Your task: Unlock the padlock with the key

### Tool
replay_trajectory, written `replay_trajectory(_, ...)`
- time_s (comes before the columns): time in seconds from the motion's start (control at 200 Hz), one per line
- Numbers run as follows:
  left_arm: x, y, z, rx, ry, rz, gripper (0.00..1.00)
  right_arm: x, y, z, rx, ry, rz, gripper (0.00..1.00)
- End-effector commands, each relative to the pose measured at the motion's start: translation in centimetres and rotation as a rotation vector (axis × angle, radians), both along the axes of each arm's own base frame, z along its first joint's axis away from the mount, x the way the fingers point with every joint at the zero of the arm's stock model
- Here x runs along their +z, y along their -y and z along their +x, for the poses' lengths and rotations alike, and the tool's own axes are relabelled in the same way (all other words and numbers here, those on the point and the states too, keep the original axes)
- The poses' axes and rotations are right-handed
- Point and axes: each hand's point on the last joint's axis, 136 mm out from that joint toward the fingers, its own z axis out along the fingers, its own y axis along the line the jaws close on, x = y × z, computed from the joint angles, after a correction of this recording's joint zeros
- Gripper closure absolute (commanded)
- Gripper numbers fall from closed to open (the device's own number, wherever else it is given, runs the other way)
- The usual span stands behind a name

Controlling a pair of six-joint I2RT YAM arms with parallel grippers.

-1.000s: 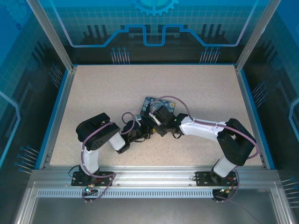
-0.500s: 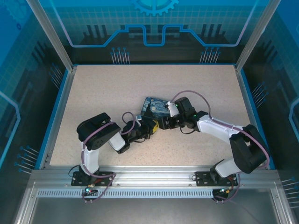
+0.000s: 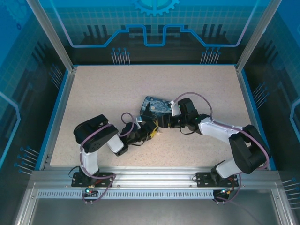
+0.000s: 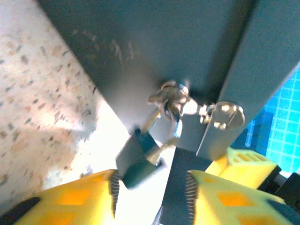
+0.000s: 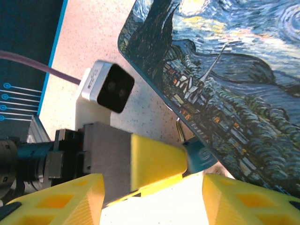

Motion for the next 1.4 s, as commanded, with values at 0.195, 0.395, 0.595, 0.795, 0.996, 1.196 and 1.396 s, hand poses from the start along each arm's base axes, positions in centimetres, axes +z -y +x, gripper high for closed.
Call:
replay_trajectory(0.195, 3.9, -0.7, -1.1, -0.055, 0.111, 0.104, 0.32, -3.1, 2.0, 1.9, -0.103, -0.092, -0.076, 0.38)
replay_trajectory(0.395, 7.7, -2.0, -1.2, -0.065, 0.192, 0.262, 0.25, -3.7, 2.9, 5.4, -0.167, -0.095, -0.101, 0.38)
replay_trajectory(0.595, 11.0, -5.6, -1.1, -0.004, 0.258, 0.482, 0.17, -3.0, 2.9, 7.7, -0.176, -0.078, -0.082, 0.38)
replay_trajectory(0.795, 12.4, -8.2, -0.5, 0.027, 0.275, 0.596, 0.07, -1.4, 3.4, 5.6, -0.165, -0.030, -0.076, 0.36)
replay_trajectory(0.996, 13.4, -9.3, 1.1, 0.025, 0.291, 0.689, 0.01, -2.1, 4.8, 3.4, -0.178, -0.034, -0.114, 0.25)
replay_trajectory(1.196, 14.2, -9.6, 3.0, 0.016, 0.305, 0.799, 0.01, -4.8, 5.4, 2.5, -0.192, -0.080, -0.142, 0.11)
replay_trajectory(1.396, 13.1, -10.9, 5.0, 0.051, 0.259, 0.933, 0.01, -6.1, 4.1, 2.1, -0.137, -0.048, -0.131, 0.23)
